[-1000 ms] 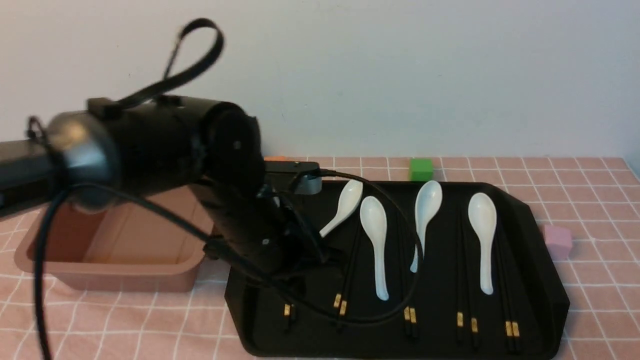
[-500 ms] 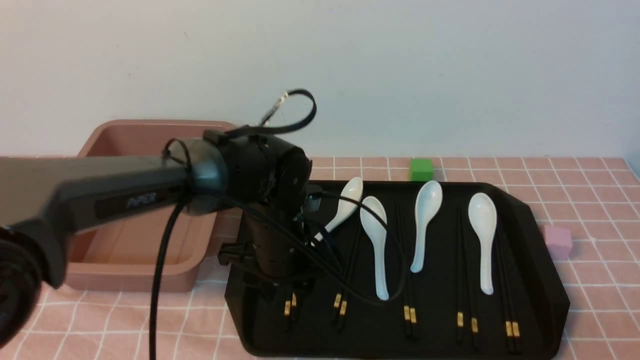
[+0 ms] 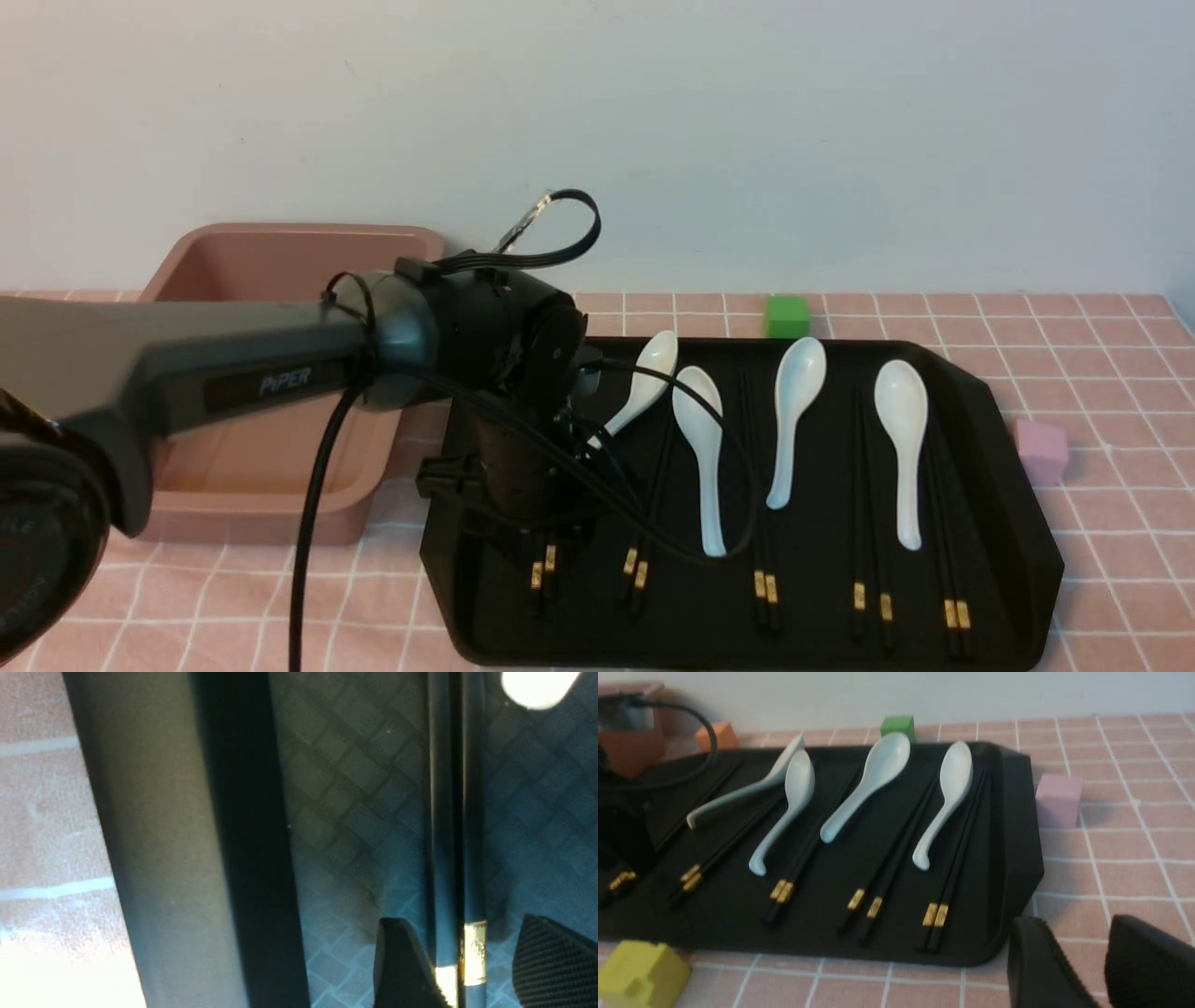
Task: On pink tablecloth take chopsticks from black tray and put them in box.
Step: 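Reach over to the black tray and grasp a pair of chopsticks with the left gripper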
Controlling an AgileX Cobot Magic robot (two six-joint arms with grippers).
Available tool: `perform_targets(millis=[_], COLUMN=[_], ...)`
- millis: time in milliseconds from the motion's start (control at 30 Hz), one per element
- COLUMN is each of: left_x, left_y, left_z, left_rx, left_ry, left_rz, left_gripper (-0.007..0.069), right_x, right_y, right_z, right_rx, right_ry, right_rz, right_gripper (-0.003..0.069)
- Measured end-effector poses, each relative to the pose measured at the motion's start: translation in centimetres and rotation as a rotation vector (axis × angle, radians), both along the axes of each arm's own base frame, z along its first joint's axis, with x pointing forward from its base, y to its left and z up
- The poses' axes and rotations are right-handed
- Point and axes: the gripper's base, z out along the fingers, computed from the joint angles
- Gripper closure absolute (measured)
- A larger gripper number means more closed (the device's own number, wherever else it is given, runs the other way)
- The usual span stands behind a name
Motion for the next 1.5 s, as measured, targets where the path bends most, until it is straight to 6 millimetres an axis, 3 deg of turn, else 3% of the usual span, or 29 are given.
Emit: perform_targets(millis=[733, 833, 967, 1200, 1367, 1500], left_x=[0.7, 0.7, 0.6, 0.6, 0.1, -0.8], left_y=[-0.3, -0.3, -0.2, -0.2, 0.4, 1.0], left_z=[-1.2, -1.2, -1.2, -1.2, -0.6, 2.5], left_rx=[0.001, 0.003, 0.009, 0.016, 0.056, 0.054], left_ry=[-0.02, -0.012, 0.001, 0.008, 0.031, 0.014], left_rz=[0.034, 0.037, 0.043, 0.059, 0.055, 0.04], left_gripper=[0.0287, 0.034, 0.0494, 0.0501, 0.0501, 0.0501], right_x=[0.0, 0.0, 0.0, 0.0, 0.0, 0.0], right_y=[0.0, 0.0, 0.0, 0.0, 0.0, 0.0], right_z=[-0.1, -0.1, -0.1, -0.1, -0.1, -0.1], right_rx=[-0.002, -0.002, -0.002, -0.002, -0.002, -0.003], right_ry=[0.009, 0.009, 0.009, 0.014, 0.014, 0.015], right_rz=[0.003, 0.003, 0.003, 0.004, 0.004, 0.004], right_gripper=[0.0419, 0.0419, 0.0419, 0.0419, 0.0419, 0.0419])
